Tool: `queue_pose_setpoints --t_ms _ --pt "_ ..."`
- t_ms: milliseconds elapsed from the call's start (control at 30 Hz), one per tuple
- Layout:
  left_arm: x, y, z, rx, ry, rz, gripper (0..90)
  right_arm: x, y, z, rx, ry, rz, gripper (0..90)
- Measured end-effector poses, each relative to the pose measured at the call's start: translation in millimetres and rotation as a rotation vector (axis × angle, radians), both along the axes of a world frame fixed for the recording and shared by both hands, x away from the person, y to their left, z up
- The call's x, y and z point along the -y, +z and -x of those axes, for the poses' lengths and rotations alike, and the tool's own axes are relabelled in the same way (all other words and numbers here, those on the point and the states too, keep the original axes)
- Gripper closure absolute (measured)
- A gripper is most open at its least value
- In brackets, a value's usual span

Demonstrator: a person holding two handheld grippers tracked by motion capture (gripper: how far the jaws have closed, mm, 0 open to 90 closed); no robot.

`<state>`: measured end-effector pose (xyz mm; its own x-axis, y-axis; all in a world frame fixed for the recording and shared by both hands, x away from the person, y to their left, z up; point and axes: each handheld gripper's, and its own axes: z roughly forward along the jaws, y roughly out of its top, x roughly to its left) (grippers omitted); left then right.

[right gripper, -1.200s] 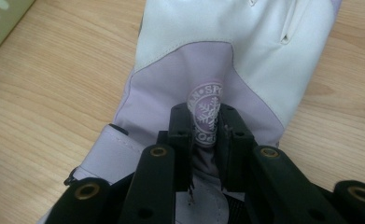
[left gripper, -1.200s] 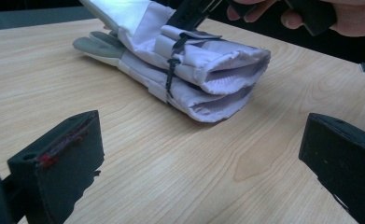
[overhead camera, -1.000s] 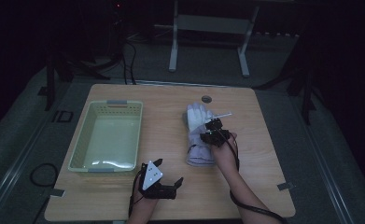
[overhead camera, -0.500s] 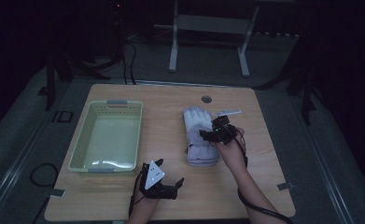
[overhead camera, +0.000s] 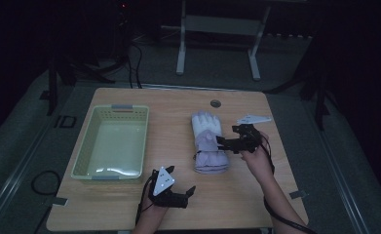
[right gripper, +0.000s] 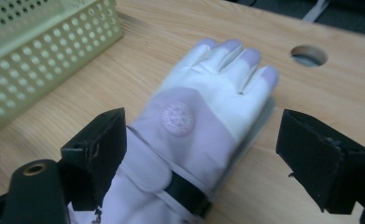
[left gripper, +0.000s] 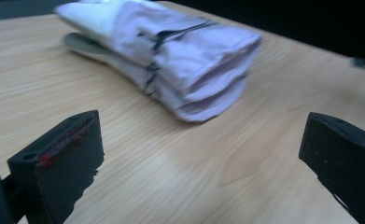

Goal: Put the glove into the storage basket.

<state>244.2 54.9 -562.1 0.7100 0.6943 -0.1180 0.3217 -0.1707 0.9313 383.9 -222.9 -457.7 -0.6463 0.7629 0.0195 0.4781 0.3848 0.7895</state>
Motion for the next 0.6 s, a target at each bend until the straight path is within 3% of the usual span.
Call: queue_pose_setpoints --t_ms 33,100,200,300,433,600 --pt "2.3 4.5 -1.5 -0.018 -0.03 0.006 0.1 2.8 -0.4 0.4 0.015 0.007 0.012 16.2" --pt "4.1 8.5 -2.9 -0.032 -0.042 0.008 0.1 11.4 -1.4 1.9 0.039 0.006 0.038 15.7" --pt "6.3 17.4 -8.8 -0.059 -0.065 0.015 0.1 21.4 -2.8 1.7 -0.001 0.006 0.03 15.3" --pt "9.5 26.8 -18.0 -0.086 -0.04 -0.019 0.1 28.2 -5.4 2.8 -0.004 -0.006 0.015 14.6" --pt "11.8 35.4 -36.1 -0.156 -0.029 -0.023 0.1 32.4 -9.6 0.3 -0.015 -0.021 0.014 13.7" --pt "18.7 41.3 -53.4 -0.204 0.001 -0.091 0.1 31.6 -14.0 -4.8 -0.01 -0.026 0.004 12.3"
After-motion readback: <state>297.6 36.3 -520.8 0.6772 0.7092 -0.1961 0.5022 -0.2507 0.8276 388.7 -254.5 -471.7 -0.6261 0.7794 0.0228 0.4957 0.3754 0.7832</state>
